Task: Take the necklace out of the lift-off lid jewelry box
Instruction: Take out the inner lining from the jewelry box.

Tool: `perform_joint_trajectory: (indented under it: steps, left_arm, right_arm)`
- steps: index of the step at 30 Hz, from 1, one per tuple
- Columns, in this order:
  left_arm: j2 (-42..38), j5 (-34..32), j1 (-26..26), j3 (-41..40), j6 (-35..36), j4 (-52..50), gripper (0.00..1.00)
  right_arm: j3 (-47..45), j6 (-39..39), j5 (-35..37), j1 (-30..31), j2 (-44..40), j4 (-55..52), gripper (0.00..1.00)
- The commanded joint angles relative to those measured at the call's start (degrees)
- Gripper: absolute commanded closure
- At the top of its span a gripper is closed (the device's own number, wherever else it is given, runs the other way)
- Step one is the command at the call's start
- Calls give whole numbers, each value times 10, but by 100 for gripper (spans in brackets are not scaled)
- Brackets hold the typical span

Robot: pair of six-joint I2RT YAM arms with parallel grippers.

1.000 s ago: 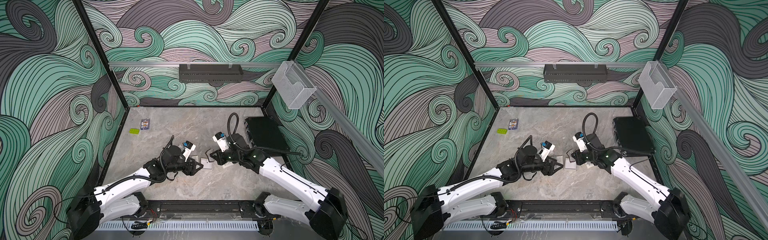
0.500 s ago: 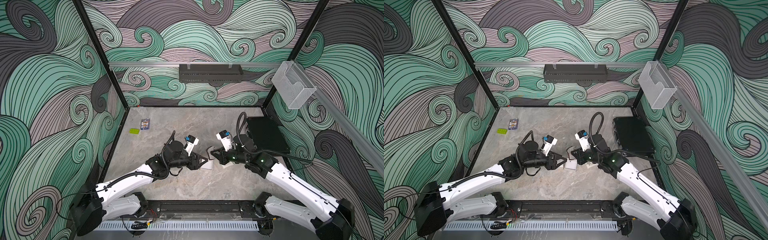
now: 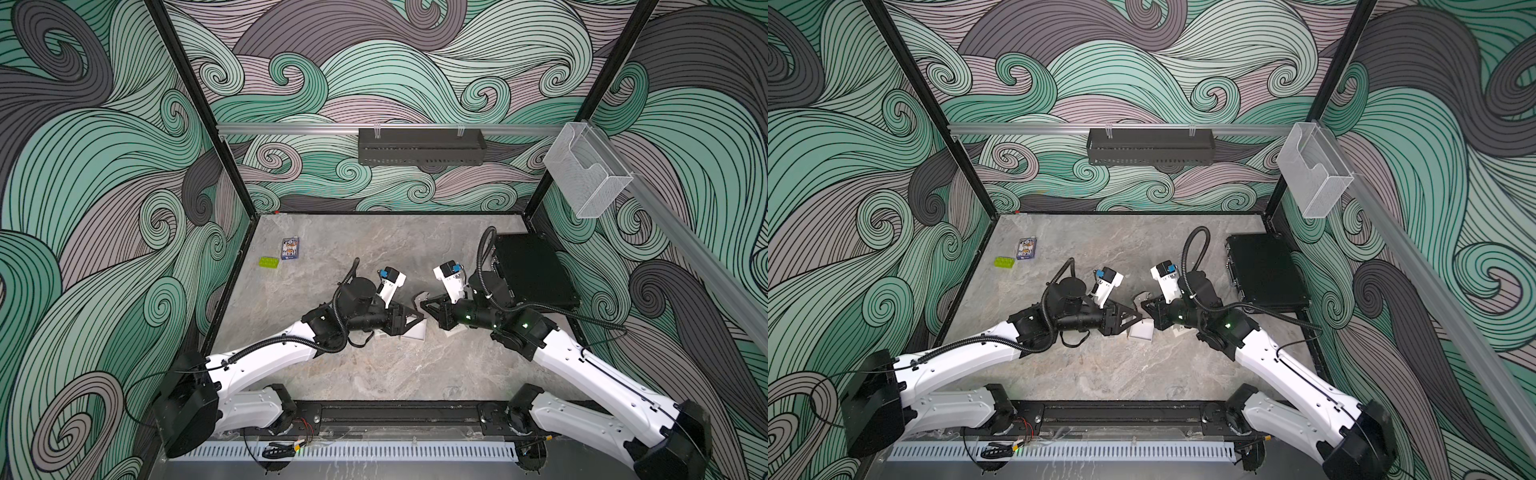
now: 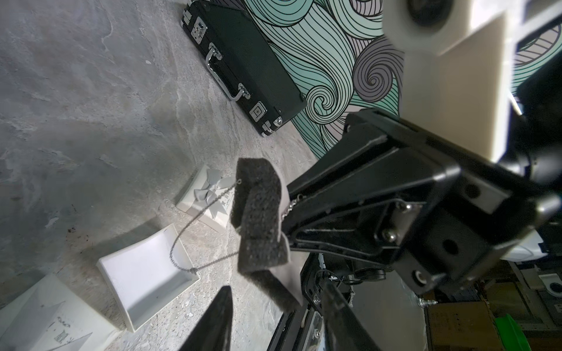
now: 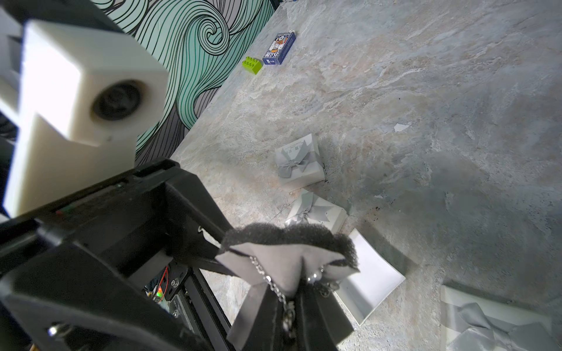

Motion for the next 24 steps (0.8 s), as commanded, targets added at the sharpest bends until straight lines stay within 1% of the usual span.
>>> perform_joint_trajectory:
  steps: [1, 4, 6, 12, 17, 20, 24]
  left_arm:
    - [11, 5, -5, 27, -11, 18, 56]
    - [16, 2, -5, 31, -12, 16, 59]
    - [18, -1, -5, 34, -12, 15, 64]
    - [17, -6, -4, 37, -6, 5, 81]
    - [5, -19, -5, 37, 7, -13, 95]
    - [-6, -35, -5, 36, 24, -39, 100]
    - [-24, -56, -5, 33, 44, -65, 100]
  right_arm:
    - [-6, 6, -8, 5, -10, 23, 89]
    - [-6, 8, -9, 5, -9, 26, 88]
    - [-7, 9, -11, 6, -9, 27, 88]
    - [-10, 10, -11, 6, -9, 28, 87]
    - [-11, 4, -9, 6, -11, 18, 83]
    - [-11, -3, -8, 5, -17, 6, 81]
    - [-11, -9, -8, 5, -25, -6, 80]
